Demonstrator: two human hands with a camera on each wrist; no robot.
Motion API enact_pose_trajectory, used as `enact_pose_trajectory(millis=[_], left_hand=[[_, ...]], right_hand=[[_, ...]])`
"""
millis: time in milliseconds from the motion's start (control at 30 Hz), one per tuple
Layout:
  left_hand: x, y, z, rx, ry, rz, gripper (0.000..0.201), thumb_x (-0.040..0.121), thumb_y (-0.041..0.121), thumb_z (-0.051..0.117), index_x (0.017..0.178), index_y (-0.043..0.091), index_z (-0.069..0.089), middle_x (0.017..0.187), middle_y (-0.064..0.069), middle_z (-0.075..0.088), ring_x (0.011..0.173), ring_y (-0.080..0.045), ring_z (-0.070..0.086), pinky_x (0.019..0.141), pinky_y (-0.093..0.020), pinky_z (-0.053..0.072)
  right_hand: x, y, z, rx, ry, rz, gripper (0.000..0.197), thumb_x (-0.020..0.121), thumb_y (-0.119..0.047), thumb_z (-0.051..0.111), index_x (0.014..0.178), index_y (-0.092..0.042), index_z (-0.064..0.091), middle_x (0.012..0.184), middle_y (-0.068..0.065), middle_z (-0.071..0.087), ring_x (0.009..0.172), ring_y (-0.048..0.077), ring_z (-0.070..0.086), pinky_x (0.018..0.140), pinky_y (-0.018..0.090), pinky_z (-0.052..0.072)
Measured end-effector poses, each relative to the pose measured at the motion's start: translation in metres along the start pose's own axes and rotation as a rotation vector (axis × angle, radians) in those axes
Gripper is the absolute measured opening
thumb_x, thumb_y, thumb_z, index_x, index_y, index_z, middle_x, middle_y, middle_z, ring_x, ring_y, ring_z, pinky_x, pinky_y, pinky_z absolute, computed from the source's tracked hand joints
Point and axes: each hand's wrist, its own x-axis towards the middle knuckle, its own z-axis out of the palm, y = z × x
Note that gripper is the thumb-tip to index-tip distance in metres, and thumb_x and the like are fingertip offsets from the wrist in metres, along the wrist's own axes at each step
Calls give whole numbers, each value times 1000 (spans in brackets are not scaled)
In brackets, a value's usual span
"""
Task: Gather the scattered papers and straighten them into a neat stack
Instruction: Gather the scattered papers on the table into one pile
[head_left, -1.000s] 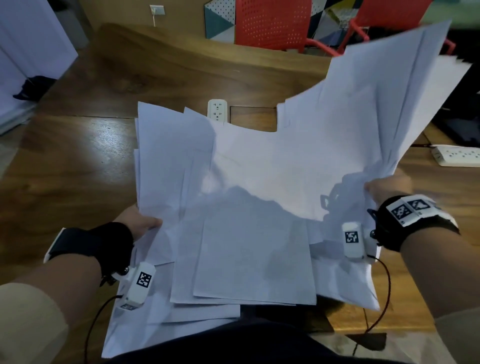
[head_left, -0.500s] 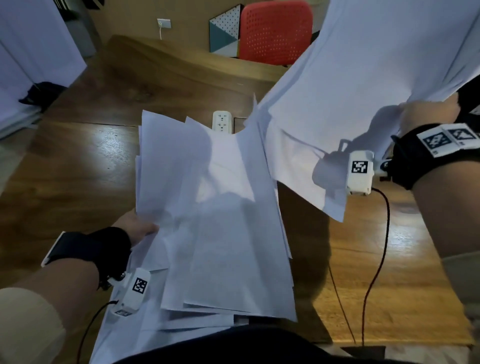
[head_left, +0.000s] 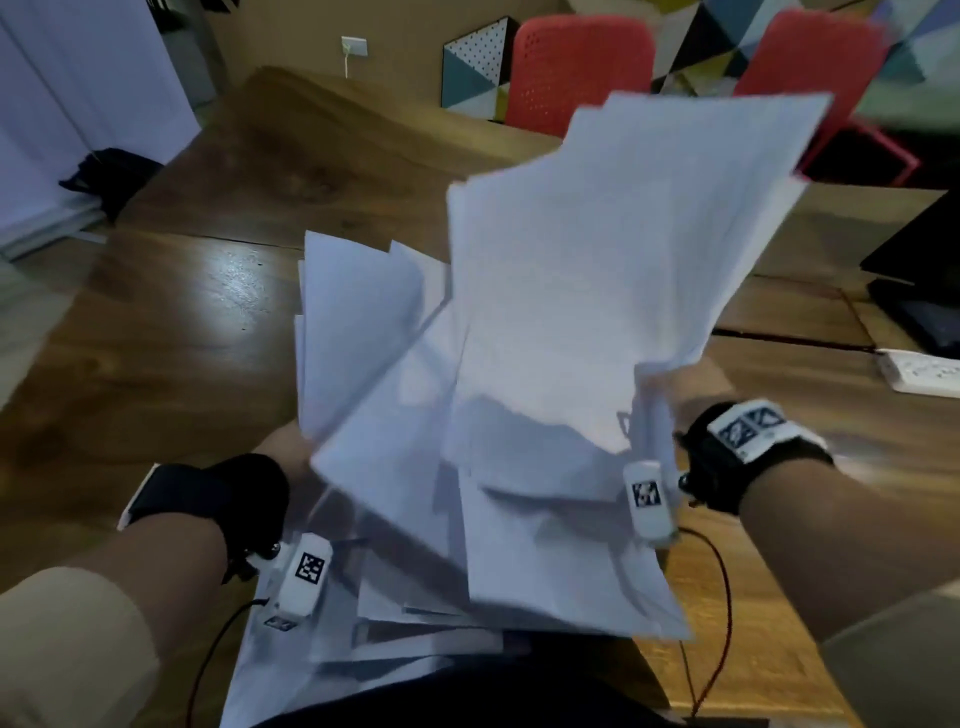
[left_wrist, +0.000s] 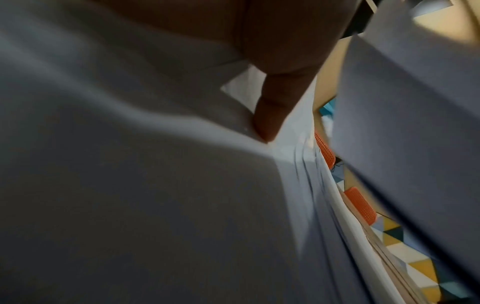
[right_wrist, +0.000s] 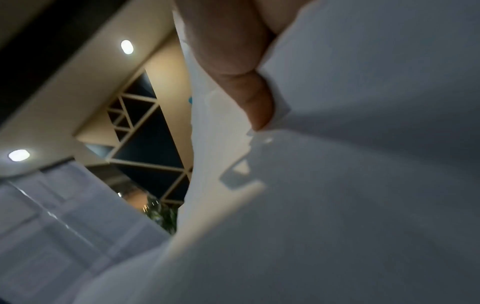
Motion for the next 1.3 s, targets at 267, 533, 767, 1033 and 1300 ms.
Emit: enact_pose_trajectory(millis=[267,533,767,1033,1300], left_hand=[[3,-7,1,-329,-42,-48,61,81,44,61,132,13,47,133,-8,53,123,-30,49,103,-36,35],[-15,6,31,-374,-287,42,89,20,52,88,101,21,67,107,-3,69,97,-22,64,90,-36,48],[-19,16,46,-385,-285,24,33,76,-4,67,109,-2,59,94,-10,67,58,-7,68,51,-15,53],[-16,31,55,-193,-181,52,42,80,8,67,119,-2,56,122,-16,61,109,-33,59,91,-35,45],[-38,61,26,-349,-218,204,15,76,-4,68,77,10,69,71,-3,74,60,-13,67,61,-23,58]], right_hand=[[-11,47,45,-271,-120,65,51,77,-15,72,121,-2,49,108,14,59,96,32,58,80,36,49],[-13,41,68,-271,-126,159,94,74,-43,74,144,-3,24,146,16,36,129,35,42,95,39,42],[-4,51,69,-285,-278,59,86,51,-62,73,120,-12,59,118,9,65,100,30,63,89,44,52],[-12,40,75,-298,-298,27,76,70,-51,71,128,-7,50,126,9,57,110,31,56,83,34,46],[-14,26,37,180,-210,-13,74,47,-42,89,107,-9,59,98,4,69,91,25,64,84,40,51]])
